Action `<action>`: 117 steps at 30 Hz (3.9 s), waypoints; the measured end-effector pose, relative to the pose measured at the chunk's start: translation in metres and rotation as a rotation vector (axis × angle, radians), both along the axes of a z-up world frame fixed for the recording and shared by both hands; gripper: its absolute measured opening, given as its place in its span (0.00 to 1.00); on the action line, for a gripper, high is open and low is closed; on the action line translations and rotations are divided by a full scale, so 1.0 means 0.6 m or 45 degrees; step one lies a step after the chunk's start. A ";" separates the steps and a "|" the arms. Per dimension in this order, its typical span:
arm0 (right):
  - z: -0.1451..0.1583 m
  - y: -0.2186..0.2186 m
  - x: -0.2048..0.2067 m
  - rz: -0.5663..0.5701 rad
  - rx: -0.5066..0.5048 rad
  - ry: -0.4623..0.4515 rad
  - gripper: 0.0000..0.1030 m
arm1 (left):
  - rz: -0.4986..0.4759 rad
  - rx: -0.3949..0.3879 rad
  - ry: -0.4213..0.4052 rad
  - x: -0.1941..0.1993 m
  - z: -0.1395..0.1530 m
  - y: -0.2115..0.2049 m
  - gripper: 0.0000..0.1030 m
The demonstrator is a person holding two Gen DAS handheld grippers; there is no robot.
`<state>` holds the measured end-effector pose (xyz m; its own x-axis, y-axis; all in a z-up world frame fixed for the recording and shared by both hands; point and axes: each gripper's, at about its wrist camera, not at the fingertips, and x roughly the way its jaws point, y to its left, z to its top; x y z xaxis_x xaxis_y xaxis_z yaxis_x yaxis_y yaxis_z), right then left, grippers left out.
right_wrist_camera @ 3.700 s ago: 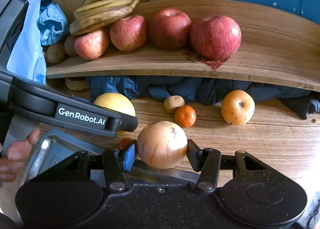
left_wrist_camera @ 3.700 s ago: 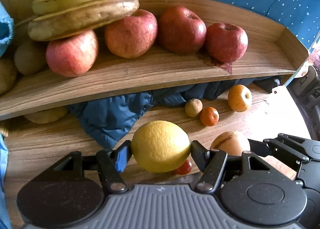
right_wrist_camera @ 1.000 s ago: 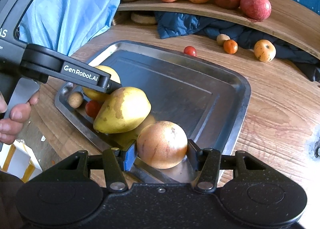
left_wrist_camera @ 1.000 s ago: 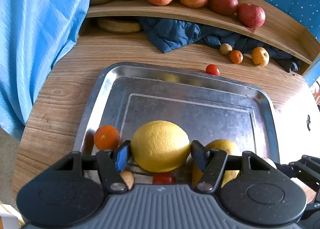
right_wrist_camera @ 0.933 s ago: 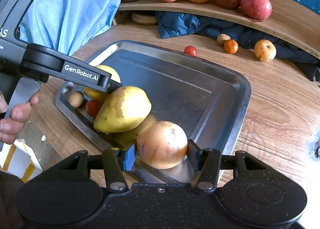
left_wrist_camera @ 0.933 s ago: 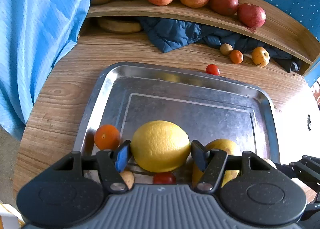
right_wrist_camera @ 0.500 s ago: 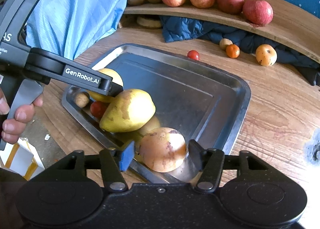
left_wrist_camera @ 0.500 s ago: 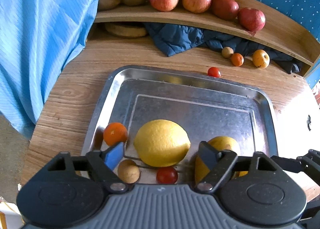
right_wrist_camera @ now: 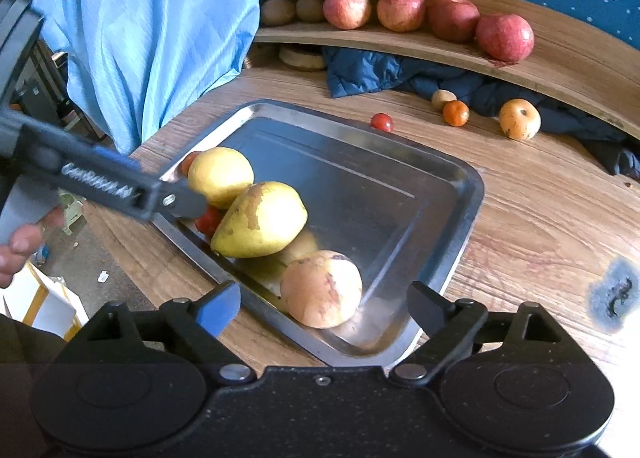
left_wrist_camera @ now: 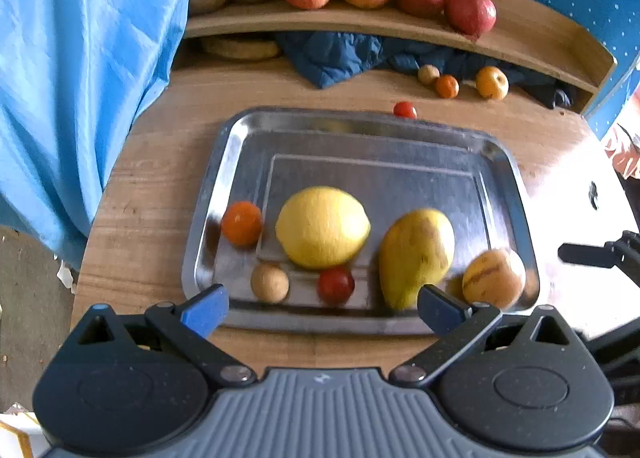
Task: Organize fruits
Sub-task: 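Open both tools and lift them away from the tray, then grasp a cherry tomato with left tool while right tool grasps a mandarin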
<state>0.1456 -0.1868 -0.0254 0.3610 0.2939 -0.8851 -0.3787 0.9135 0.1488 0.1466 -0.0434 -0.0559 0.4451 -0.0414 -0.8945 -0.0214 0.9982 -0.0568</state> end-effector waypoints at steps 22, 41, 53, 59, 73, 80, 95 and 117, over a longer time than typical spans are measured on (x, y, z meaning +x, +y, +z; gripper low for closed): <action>-0.001 -0.036 0.035 -0.104 -0.062 0.066 0.99 | -0.064 0.164 0.130 0.041 0.009 0.033 0.99; -0.007 -0.032 0.119 -0.235 -0.086 0.018 0.99 | -0.234 0.141 0.057 0.174 0.018 0.019 0.99; -0.020 -0.033 0.156 -0.349 -0.145 0.018 0.99 | -0.325 0.121 0.019 0.232 0.008 -0.011 0.99; -0.029 -0.045 0.174 -0.444 -0.160 0.018 0.99 | -0.401 0.121 0.010 0.257 -0.002 -0.029 0.99; -0.043 -0.077 0.236 -0.590 -0.141 0.002 0.99 | -0.481 0.072 0.008 0.305 -0.037 -0.055 0.99; -0.057 -0.082 0.269 -0.583 -0.086 0.002 0.95 | -0.484 0.034 0.000 0.319 -0.054 -0.064 0.93; -0.085 -0.084 0.336 -0.546 0.009 0.010 0.76 | -0.532 -0.029 0.011 0.344 -0.065 -0.078 0.69; -0.117 -0.065 0.379 -0.474 0.011 0.036 0.48 | -0.582 -0.073 0.014 0.350 -0.076 -0.100 0.35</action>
<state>0.3732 -0.2258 -0.0958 0.4203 0.1543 -0.8942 -0.0161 0.9865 0.1627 0.3566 -0.1032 -0.1015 0.3599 -0.2811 -0.8896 0.4195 0.9004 -0.1148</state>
